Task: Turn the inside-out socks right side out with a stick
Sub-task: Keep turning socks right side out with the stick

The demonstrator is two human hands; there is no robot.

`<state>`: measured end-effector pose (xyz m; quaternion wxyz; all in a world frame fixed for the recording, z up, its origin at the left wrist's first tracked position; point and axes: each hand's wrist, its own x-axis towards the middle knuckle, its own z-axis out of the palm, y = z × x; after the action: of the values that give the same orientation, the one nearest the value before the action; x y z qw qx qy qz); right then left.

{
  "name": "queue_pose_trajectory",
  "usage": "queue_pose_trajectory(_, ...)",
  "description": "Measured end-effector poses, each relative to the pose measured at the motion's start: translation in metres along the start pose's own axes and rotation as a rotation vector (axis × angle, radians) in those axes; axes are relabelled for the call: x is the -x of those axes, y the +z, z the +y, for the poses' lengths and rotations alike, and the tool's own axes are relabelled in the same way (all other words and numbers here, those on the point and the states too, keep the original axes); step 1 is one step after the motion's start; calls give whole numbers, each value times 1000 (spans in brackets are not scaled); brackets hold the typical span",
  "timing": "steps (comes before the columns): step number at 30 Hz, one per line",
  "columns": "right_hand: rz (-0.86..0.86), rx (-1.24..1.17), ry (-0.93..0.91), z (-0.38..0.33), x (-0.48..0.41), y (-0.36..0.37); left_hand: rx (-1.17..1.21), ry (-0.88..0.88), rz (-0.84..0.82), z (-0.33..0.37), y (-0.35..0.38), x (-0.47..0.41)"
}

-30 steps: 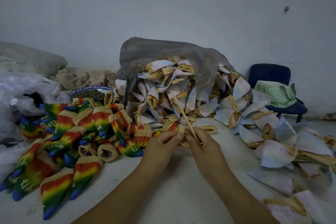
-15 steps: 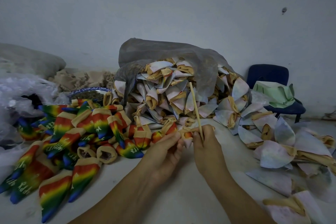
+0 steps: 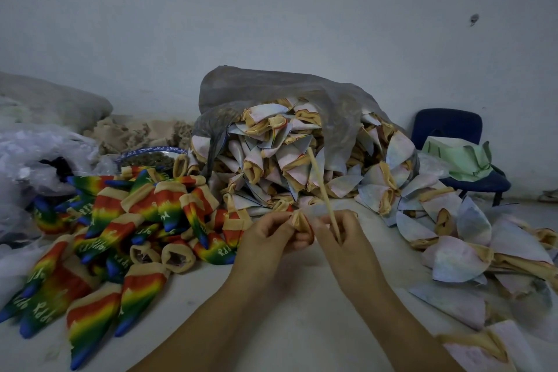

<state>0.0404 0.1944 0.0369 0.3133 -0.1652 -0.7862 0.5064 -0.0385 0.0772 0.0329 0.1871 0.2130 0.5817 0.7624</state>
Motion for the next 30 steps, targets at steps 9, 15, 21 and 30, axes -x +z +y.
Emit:
queue_pose_trajectory(9, 43, 504, -332, 3, 2, 7, -60, 44, 25, -2, 2, -2)
queue_pose_trajectory(15, 102, 635, -355, -4, 4, 5, -253, 83, 36, -4, 3, -3)
queue_pose_trajectory(21, 110, 653, -551, -15, 8, 11, -343, 181, 72, -2, 1, -4)
queue_pose_trajectory(30, 195, 643, -534, -6, 4, 4, -362, 167, 45, -3, 1, 1)
